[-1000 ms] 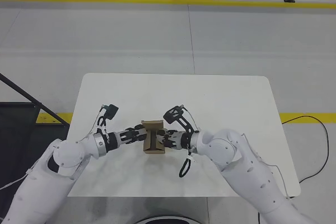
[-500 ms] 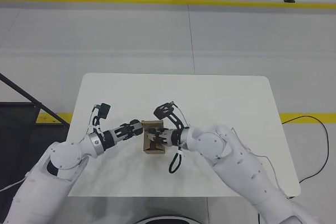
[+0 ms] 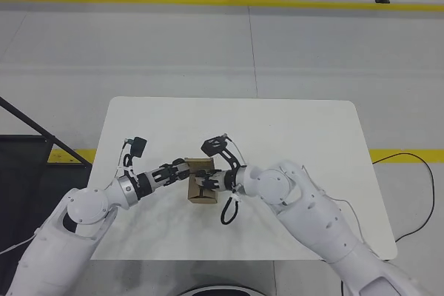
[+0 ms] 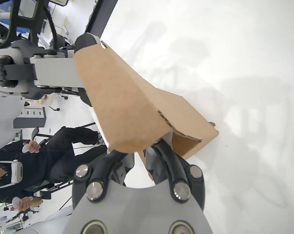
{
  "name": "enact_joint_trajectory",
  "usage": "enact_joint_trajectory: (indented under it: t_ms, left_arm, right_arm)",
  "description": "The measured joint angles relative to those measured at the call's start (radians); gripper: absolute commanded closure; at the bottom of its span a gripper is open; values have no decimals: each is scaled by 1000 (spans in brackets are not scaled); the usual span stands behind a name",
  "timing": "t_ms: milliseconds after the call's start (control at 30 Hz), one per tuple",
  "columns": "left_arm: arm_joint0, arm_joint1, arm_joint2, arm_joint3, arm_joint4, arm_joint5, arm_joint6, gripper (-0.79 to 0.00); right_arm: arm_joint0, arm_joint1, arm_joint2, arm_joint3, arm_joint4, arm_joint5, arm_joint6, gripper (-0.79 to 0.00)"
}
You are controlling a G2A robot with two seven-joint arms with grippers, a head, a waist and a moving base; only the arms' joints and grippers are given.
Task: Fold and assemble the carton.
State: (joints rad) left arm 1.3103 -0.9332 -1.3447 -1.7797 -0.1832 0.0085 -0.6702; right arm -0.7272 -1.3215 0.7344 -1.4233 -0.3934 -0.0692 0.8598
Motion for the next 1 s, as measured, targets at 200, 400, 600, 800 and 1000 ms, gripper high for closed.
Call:
enact_joint_trajectory:
  t_ms: [200,400,600,800,1000]
  left_arm:
    - [3,-2,-3,-1,-2,-5,-5,0]
    - [8,-4,-10,2,-3,-14,-17,0]
    - [10,-5,-14,4,-1,-16,-26,0]
    - [13,-7,-17,4,1,-18,-31,0]
    - [19,-8,-23,4,3,-21,-34,0]
  right_arm:
    - [-5,-4,-18,-24,-82,27,-8,0]
    - [-6,-7,-19,-26,-111,45,10,0]
    - [-3,-12,-20,-20,-124,48,20,0]
    - [-2,-17,-19,-9,-129,41,27,0]
    - [7,-25,-24,9,-129,33,35,0]
